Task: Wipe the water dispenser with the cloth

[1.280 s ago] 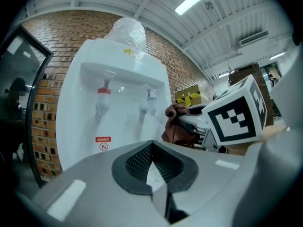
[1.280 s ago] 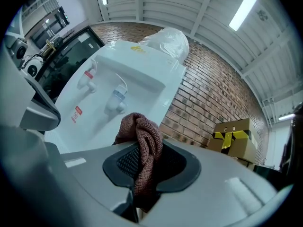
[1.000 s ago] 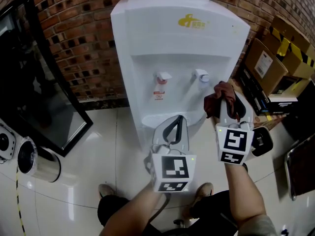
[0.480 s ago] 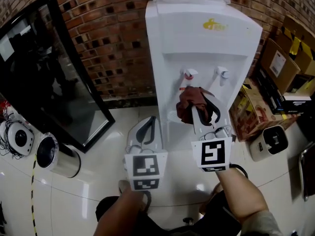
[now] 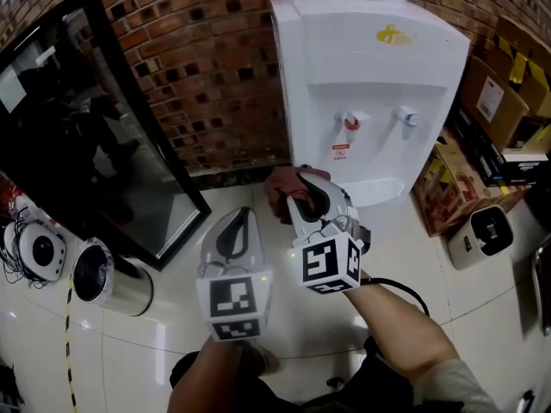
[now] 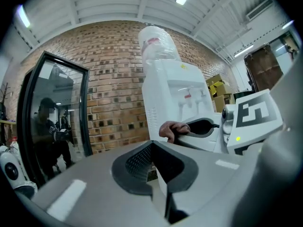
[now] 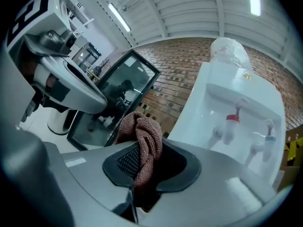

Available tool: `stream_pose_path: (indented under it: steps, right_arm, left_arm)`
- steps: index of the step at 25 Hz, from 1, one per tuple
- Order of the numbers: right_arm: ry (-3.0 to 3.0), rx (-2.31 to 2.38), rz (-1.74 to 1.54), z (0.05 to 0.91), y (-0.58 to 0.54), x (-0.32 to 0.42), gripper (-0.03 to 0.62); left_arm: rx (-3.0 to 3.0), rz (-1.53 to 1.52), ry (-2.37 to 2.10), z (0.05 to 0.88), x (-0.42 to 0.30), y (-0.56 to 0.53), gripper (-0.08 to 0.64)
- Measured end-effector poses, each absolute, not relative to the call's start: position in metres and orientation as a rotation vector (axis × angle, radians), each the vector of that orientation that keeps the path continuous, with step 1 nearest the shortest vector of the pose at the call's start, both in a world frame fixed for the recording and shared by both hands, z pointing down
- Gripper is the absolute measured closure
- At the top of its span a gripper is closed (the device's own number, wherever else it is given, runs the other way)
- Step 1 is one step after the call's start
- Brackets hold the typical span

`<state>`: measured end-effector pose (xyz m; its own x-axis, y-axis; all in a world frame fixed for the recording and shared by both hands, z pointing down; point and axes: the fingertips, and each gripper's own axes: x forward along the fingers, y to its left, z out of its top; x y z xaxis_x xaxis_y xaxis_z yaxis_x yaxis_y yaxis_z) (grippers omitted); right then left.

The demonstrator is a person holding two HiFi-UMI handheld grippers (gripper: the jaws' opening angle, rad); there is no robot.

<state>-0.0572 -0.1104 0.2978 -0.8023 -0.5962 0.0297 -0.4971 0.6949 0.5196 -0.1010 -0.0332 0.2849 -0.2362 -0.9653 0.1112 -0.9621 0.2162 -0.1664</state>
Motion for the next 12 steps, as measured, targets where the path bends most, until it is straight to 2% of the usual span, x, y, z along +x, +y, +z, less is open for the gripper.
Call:
stream_pose_path:
  steps: [12]
  right_arm:
    - [-2.593, 0.993, -0.693, 0.317, -0.143, -0.037, 0.497]
  left_arm:
    - [-1.979, -0.281, 2.388, 0.277, -0.09, -0.043, 0.56]
